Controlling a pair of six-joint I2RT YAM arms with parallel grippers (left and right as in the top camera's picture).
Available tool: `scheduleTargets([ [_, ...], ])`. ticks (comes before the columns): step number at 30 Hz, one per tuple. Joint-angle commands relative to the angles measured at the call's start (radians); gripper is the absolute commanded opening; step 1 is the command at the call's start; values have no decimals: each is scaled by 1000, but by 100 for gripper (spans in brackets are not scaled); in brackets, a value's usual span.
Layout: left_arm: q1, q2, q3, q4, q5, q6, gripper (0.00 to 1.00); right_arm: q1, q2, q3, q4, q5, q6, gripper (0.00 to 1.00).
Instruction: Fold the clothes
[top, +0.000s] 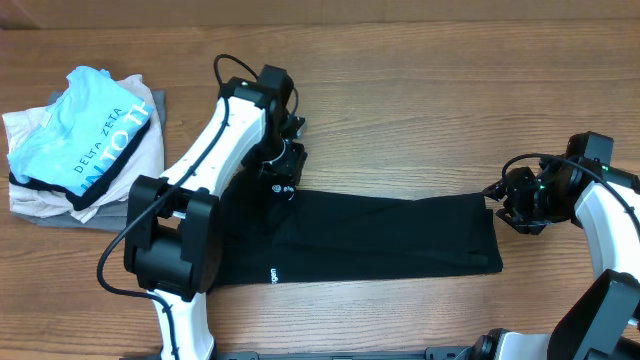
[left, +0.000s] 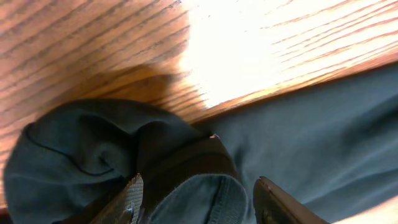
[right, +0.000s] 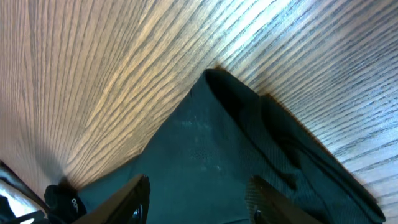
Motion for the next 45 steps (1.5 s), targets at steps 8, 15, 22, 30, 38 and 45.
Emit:
scheduleTargets([
  [8, -27, 73, -28, 77, -3, 48, 51, -5, -16, 25, -6, -17, -10, 54],
  [15, -55, 76, -21, 36, -5, 58, 11, -5, -16, 25, -8, -24, -11, 54],
  [22, -33, 74, 92, -136, -90, -4, 4, -5, -16, 25, -7, -24, -11, 54],
  [30, -19, 74, 257, -390, -194, -99, 4, -5, -16, 25, -8, -24, -11, 53],
  [38, -7, 66, 253, -520, -262, -217, 4, -5, -16, 25, -6, -24, -11, 54],
  [45, -2, 58, 252, -520, -83, -185, 4, -5, -16, 25, -7, -24, -14, 54],
])
